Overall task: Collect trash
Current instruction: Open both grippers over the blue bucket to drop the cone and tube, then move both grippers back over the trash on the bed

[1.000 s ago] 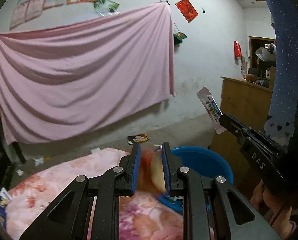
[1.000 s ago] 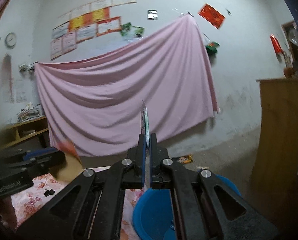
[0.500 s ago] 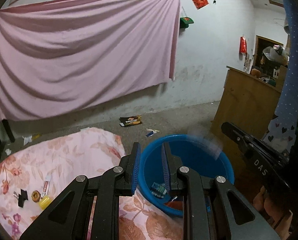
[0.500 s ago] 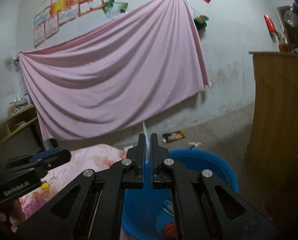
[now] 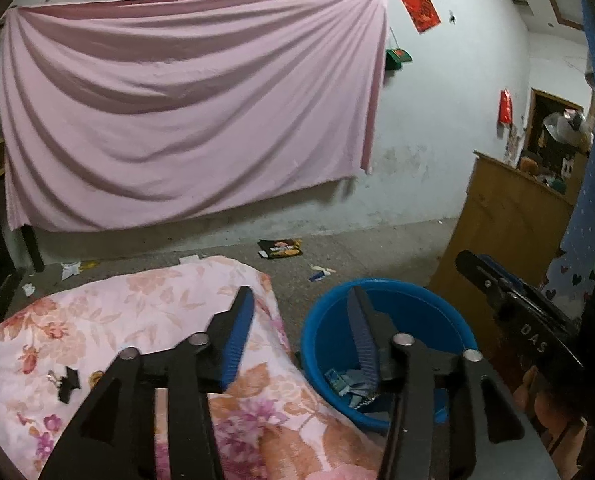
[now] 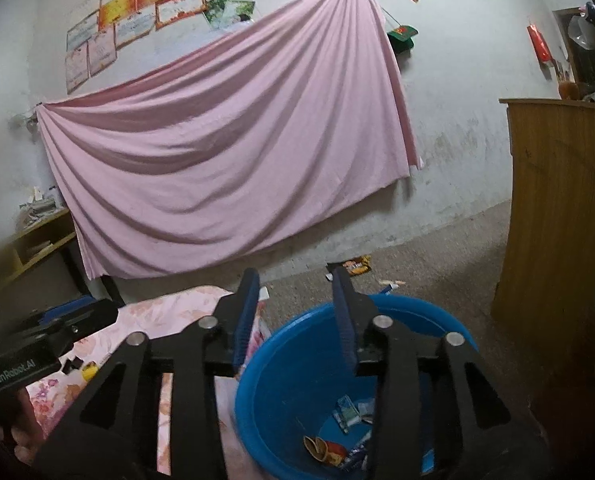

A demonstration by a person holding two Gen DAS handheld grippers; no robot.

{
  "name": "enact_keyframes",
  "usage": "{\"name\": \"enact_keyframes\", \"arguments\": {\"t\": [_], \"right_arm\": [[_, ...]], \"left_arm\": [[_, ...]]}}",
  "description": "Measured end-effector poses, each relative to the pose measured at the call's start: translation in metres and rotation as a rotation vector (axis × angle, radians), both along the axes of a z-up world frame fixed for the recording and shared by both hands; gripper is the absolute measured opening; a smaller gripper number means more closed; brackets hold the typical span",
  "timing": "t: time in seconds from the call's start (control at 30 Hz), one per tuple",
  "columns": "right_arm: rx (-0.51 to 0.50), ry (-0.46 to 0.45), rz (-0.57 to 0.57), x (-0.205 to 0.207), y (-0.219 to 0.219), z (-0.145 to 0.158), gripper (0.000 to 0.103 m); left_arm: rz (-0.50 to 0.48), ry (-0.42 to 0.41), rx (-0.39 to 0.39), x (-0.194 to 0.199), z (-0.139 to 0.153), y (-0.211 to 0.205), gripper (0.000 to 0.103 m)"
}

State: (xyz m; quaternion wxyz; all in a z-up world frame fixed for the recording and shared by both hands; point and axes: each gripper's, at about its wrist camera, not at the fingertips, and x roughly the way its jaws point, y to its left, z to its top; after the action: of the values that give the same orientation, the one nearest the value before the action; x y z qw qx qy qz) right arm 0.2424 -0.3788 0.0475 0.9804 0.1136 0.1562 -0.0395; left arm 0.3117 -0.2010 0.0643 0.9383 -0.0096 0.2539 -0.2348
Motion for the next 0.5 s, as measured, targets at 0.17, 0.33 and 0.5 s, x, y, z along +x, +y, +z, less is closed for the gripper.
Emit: {"name": "enact_keyframes", "arguments": {"t": [0.17, 0.33, 0.5], "right_arm": [[-0.024, -0.074, 0.024, -0.007, 0.017, 0.012, 0.099], [-0.033, -0.15, 0.052, -0.012, 0.037, 0.021, 0.103], [-0.042, -0.238, 0.072, -0.018, 0.057, 0.029, 0.103]], "left_arm": [[0.078, -0.047, -0.058, -0.01, 0.012, 0.034, 0.082], [0.222, -0.154, -0.143, -0.028, 0.025, 0.082, 0.101], [0.302, -0.231, -0.107, -0.044, 0.031, 0.115, 0.101]]}}
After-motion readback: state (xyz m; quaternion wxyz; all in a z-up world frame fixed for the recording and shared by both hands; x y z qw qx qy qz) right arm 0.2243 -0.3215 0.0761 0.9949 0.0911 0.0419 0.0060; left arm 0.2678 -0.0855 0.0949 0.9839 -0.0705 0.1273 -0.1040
